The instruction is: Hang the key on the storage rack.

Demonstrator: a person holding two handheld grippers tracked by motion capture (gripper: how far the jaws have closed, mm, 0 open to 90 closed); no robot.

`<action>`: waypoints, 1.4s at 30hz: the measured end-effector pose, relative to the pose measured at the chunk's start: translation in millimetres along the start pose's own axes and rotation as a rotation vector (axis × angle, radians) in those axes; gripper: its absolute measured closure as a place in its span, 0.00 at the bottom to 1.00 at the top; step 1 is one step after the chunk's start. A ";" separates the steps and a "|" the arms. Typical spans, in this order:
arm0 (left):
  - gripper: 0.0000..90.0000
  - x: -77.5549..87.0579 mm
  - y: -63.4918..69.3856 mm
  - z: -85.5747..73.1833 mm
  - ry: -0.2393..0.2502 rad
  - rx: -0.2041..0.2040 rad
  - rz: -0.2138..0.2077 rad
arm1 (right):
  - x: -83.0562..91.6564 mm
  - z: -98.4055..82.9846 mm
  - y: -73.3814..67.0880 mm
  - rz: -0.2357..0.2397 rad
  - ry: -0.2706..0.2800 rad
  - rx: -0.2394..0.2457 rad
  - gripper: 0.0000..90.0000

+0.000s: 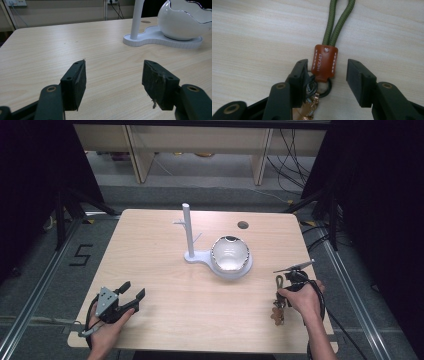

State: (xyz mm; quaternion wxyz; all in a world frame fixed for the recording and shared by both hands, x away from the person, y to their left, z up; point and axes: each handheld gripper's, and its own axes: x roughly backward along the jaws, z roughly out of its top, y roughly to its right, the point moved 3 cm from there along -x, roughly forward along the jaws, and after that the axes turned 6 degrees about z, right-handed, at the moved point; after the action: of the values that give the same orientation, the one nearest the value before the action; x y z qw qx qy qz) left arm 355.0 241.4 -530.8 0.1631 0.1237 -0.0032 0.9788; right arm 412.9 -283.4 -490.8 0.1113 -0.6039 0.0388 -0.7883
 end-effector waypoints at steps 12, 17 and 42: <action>0.40 0.0 0.7 -0.1 -0.002 0.002 -0.001 | -10.3 8.8 -4.4 -0.041 -0.054 -0.028 0.62; 0.40 0.0 0.7 0.0 -0.002 0.002 -0.002 | -11.5 14.1 -4.8 -0.049 -0.060 -0.025 0.64; 0.40 -0.1 0.1 0.0 -0.001 0.009 -0.005 | -17.2 14.9 -4.5 -0.074 -0.115 -0.004 0.75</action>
State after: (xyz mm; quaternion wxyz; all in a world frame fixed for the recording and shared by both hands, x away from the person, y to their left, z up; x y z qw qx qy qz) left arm 355.0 241.3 -530.9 0.1651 0.1249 0.0013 0.9783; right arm 430.9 -274.1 -502.1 0.0830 -0.6495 0.0118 -0.7557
